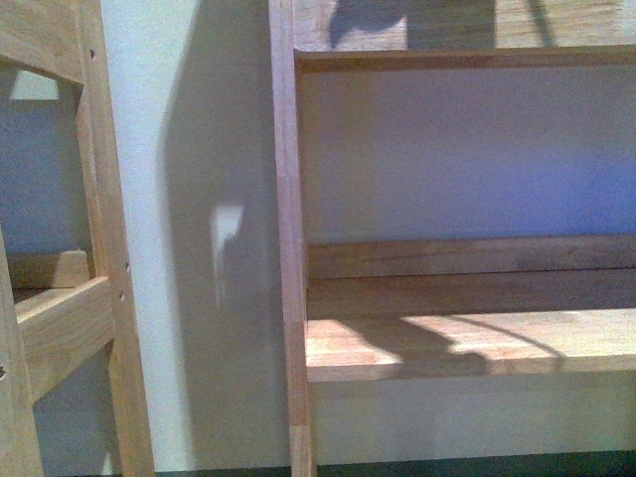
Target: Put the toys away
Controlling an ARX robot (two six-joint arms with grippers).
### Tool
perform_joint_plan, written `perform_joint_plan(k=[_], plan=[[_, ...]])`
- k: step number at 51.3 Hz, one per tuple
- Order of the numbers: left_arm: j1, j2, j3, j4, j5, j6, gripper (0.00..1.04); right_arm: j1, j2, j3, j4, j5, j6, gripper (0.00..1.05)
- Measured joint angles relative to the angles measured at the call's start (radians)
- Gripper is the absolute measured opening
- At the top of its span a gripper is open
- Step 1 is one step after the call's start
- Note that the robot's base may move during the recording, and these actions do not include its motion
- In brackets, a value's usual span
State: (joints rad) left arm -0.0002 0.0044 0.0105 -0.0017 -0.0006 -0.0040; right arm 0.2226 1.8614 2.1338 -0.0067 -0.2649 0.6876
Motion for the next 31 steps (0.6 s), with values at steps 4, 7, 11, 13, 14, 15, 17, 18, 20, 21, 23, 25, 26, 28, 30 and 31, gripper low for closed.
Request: perform_joint_plan(k=[4,7,11,13,14,15,17,18,20,21,23,25,26,28,30,31], plan=[[0.000,0.000,0.000,0.000,0.000,0.000,0.99,0.000,-0.003,-0.008,0.020,0.034,-0.037,0.26],[0.000,0.000,0.000,0.000,0.000,0.000,0.99,0.001,-0.014,-0.037,0.060,0.066,-0.088,0.36],[0.000,0.000,0.000,0.000,0.000,0.000,0.99,0.004,-0.043,-0.095,0.134,0.137,-0.153,0.52],[0.000,0.000,0.000,0.000,0.000,0.000,0.99,0.006,-0.067,-0.135,0.177,0.164,-0.183,0.61],[0.000,0.000,0.000,0.000,0.000,0.000,0.99,0.006,-0.079,-0.155,0.196,0.175,-0.193,0.64],[0.000,0.000,0.000,0.000,0.000,0.000,0.99,0.005,-0.101,-0.187,0.224,0.193,-0.200,0.69],[0.000,0.000,0.000,0.000,0.000,0.000,0.99,0.000,-0.135,-0.233,0.259,0.212,-0.208,0.76],[0.000,0.000,0.000,0.000,0.000,0.000,0.99,-0.003,-0.154,-0.257,0.275,0.222,-0.211,0.79],[0.000,0.000,0.000,0.000,0.000,0.000,0.99,-0.014,-0.208,-0.321,0.317,0.230,-0.214,0.87],[0.000,0.000,0.000,0.000,0.000,0.000,0.99,-0.017,-0.220,-0.334,0.325,0.230,-0.214,0.89],[0.000,0.000,0.000,0.000,0.000,0.000,0.99,-0.026,-0.254,-0.370,0.340,0.231,-0.213,0.94],[0.000,0.000,0.000,0.000,0.000,0.000,0.99,-0.034,-0.291,-0.407,0.352,0.229,-0.212,0.98],[0.000,0.000,0.000,0.000,0.000,0.000,0.99,-0.040,-0.315,-0.432,0.362,0.224,-0.209,1.00],[0.000,0.000,0.000,0.000,0.000,0.000,0.99,-0.050,-0.351,-0.467,0.375,0.212,-0.204,0.99],[0.000,0.000,0.000,0.000,0.000,0.000,0.99,-0.061,-0.388,-0.500,0.384,0.201,-0.201,0.98],[0.000,0.000,0.000,0.000,0.000,0.000,0.99,-0.070,-0.413,-0.522,0.386,0.196,-0.200,0.98]])
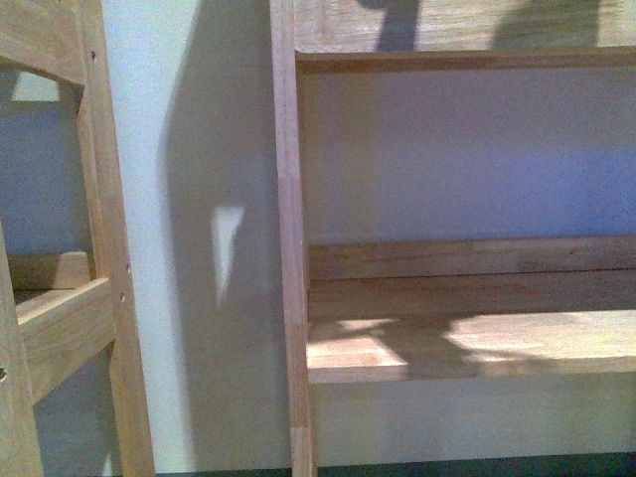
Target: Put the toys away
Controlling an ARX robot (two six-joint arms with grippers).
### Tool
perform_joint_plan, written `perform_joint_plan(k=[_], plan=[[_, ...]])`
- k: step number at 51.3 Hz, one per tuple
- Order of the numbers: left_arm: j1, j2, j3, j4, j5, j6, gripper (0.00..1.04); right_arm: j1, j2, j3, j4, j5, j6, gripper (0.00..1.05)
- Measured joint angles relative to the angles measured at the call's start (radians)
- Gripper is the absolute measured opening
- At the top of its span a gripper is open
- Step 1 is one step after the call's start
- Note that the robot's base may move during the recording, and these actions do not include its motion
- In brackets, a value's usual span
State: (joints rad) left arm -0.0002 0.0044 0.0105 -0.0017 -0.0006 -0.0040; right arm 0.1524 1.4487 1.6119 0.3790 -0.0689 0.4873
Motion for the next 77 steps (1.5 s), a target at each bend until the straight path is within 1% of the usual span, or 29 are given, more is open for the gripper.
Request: perform_joint_plan(k=[14,24,27,30,31,34,38,43,46,48,49,50,54,56,58,59,61,62,64,68,69,71,72,73,75,76,77], plan=[[0.000,0.000,0.000,0.000,0.000,0.000,0.99,-0.103,-0.284,-0.255,0.021,-0.085,0.038,0.98],[0.000,0.000,0.000,0.000,0.000,0.000,0.99,-0.227,-0.567,-0.500,-0.004,-0.185,0.011,0.98],[0.000,0.000,0.000,0.000,0.000,0.000,0.99,-0.270,-0.648,-0.576,-0.034,-0.220,-0.003,0.98],[0.000,0.000,0.000,0.000,0.000,0.000,0.99,-0.312,-0.747,-0.672,-0.087,-0.237,-0.032,0.98],[0.000,0.000,0.000,0.000,0.000,0.000,0.99,-0.325,-0.793,-0.721,-0.114,-0.258,-0.043,0.98],[0.000,0.000,0.000,0.000,0.000,0.000,0.99,-0.333,-0.871,-0.804,-0.169,-0.274,-0.063,0.98],[0.000,0.000,0.000,0.000,0.000,0.000,0.99,-0.321,-0.963,-0.912,-0.222,-0.266,-0.072,0.98],[0.000,0.000,0.000,0.000,0.000,0.000,0.99,-0.244,-1.075,-1.060,-0.274,-0.210,-0.085,0.98],[0.000,0.000,0.000,0.000,0.000,0.000,0.99,-0.185,-1.123,-1.138,-0.291,-0.156,-0.096,0.98],[0.000,0.000,0.000,0.000,0.000,0.000,0.99,-0.129,-1.159,-1.200,-0.308,-0.100,-0.112,0.98],[0.000,0.000,0.000,0.000,0.000,0.000,0.99,-0.115,-1.168,-1.215,-0.312,-0.093,-0.114,0.98],[0.000,0.000,0.000,0.000,0.000,0.000,0.99,-0.087,-1.185,-1.246,-0.318,-0.057,-0.122,0.98],[0.000,0.000,0.000,0.000,0.000,0.000,0.99,-0.014,-1.228,-1.333,-0.324,0.022,-0.142,0.98],[0.000,0.000,0.000,0.000,0.000,0.000,0.99,0.033,-1.238,-1.358,-0.375,0.124,-0.199,0.93],[0.000,0.000,0.000,0.000,0.000,0.000,0.99,0.051,-1.241,-1.368,-0.405,0.188,-0.260,0.88],[0.000,0.000,0.000,0.000,0.000,0.000,0.99,0.053,-1.243,-1.372,-0.411,0.207,-0.277,0.86],[0.000,0.000,0.000,0.000,0.000,0.000,0.99,0.049,-1.252,-1.390,-0.419,0.248,-0.333,0.79],[0.000,0.000,0.000,0.000,0.000,0.000,0.99,0.046,-1.255,-1.394,-0.419,0.248,-0.353,0.78],[0.000,0.000,0.000,0.000,0.000,0.000,0.99,0.035,-1.268,-1.407,-0.419,0.247,-0.391,0.71],[0.000,0.000,0.000,0.000,0.000,0.000,0.99,0.015,-1.289,-1.422,-0.416,0.223,-0.430,0.61],[0.000,0.000,0.000,0.000,0.000,0.000,0.99,0.003,-1.295,-1.427,-0.415,0.202,-0.437,0.57],[0.000,0.000,0.000,0.000,0.000,0.000,0.99,-0.053,-1.307,-1.439,-0.415,0.126,-0.451,0.50],[0.000,0.000,0.000,0.000,0.000,0.000,0.99,-0.082,-1.312,-1.446,-0.414,0.103,-0.455,0.47],[0.000,0.000,0.000,0.000,0.000,0.000,0.99,-0.094,-1.314,-1.449,-0.414,0.091,-0.458,0.45],[0.000,0.000,0.000,0.000,0.000,0.000,0.99,-0.127,-1.322,-1.461,-0.411,0.083,-0.462,0.38],[0.000,0.000,0.000,0.000,0.000,0.000,0.99,-0.132,-1.324,-1.463,-0.411,0.083,-0.463,0.36],[0.000,0.000,0.000,0.000,0.000,0.000,0.99,-0.139,-1.327,-1.468,-0.410,0.082,-0.463,0.32]])
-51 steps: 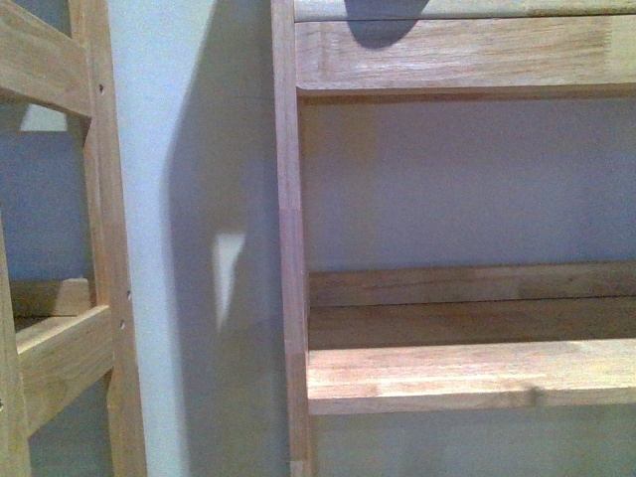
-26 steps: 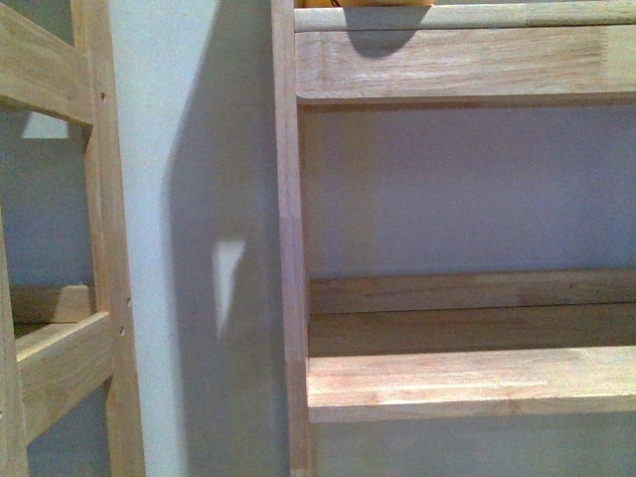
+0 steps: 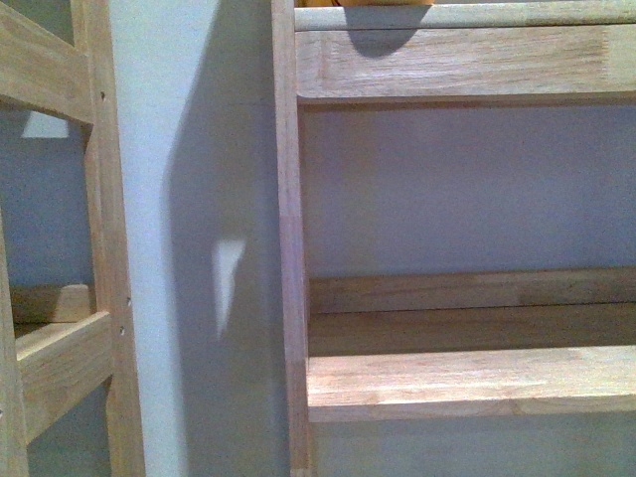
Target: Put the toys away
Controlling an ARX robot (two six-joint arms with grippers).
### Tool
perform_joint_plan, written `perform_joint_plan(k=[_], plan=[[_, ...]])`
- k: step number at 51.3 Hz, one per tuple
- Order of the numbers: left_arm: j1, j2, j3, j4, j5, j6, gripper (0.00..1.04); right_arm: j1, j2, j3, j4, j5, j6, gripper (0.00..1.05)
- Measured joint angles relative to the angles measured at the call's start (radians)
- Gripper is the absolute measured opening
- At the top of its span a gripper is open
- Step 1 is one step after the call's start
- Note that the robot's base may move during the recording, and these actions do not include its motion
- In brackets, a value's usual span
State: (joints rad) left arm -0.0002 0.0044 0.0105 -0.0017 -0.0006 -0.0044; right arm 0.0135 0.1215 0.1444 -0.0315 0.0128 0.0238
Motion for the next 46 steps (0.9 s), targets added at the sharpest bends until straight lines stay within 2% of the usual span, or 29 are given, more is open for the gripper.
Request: perform_joint_plan(k=[7,46], plan=[[0.000,0.000,0.000,0.000,0.000,0.000,0.99,-0.008,-0.027,-0.041,0.011,-0.011,-0.016,0.02],[0.000,0.000,0.000,0.000,0.000,0.000,0.99,-0.011,-0.114,-0.130,0.027,-0.013,-0.018,0.03]])
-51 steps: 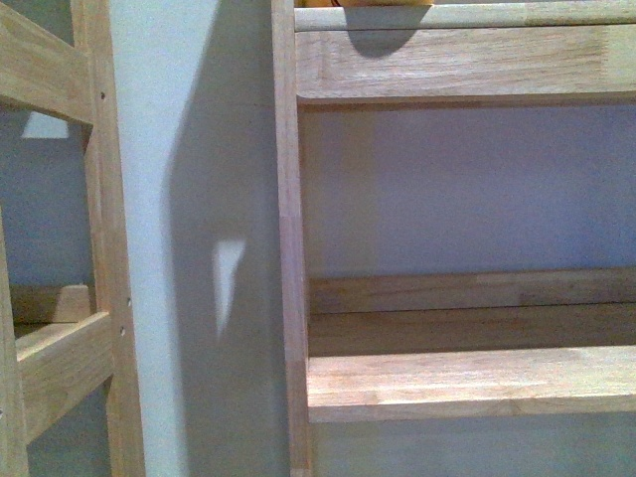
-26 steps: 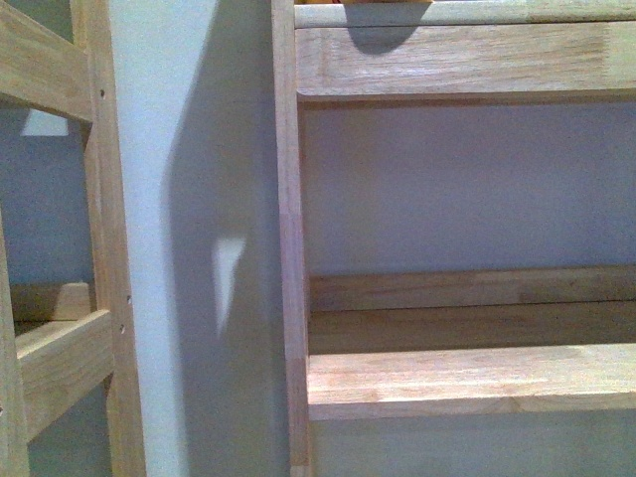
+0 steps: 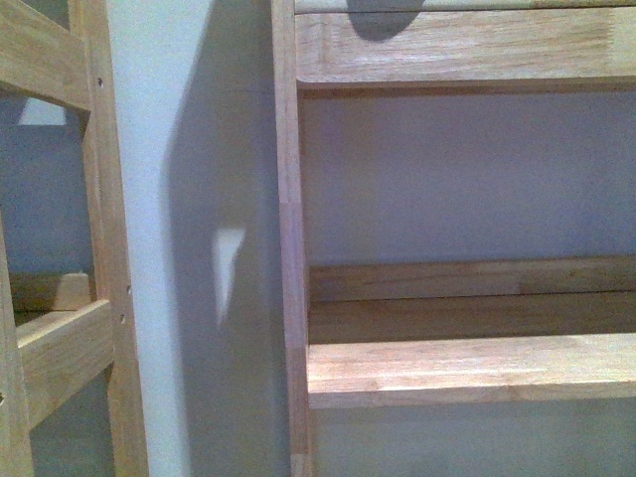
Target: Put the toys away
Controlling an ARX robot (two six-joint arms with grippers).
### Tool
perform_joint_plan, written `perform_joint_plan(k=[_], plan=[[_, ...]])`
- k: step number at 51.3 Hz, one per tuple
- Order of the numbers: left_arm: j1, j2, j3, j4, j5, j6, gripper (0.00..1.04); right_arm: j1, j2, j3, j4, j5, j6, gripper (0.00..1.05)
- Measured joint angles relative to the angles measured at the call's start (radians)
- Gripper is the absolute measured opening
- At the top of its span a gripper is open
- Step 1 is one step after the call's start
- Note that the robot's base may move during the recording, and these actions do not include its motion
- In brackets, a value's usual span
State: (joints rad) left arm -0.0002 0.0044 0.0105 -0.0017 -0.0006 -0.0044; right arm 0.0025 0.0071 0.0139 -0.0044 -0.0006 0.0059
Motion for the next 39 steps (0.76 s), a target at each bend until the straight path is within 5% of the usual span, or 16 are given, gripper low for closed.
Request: perform_joint_plan(k=[10,16,34,39], plan=[[0.000,0.000,0.000,0.000,0.000,0.000,0.99,0.000,0.000,0.000,0.000,0.000,-0.002,0.05],[0.000,0.000,0.000,0.000,0.000,0.000,0.99,0.000,0.000,0.000,0.000,0.000,-0.002,0.22],[0.000,0.000,0.000,0.000,0.000,0.000,0.99,0.000,0.000,0.000,0.000,0.000,-0.002,0.95],[0.000,0.000,0.000,0.000,0.000,0.000,0.99,0.000,0.000,0.000,0.000,0.000,-0.002,0.98]])
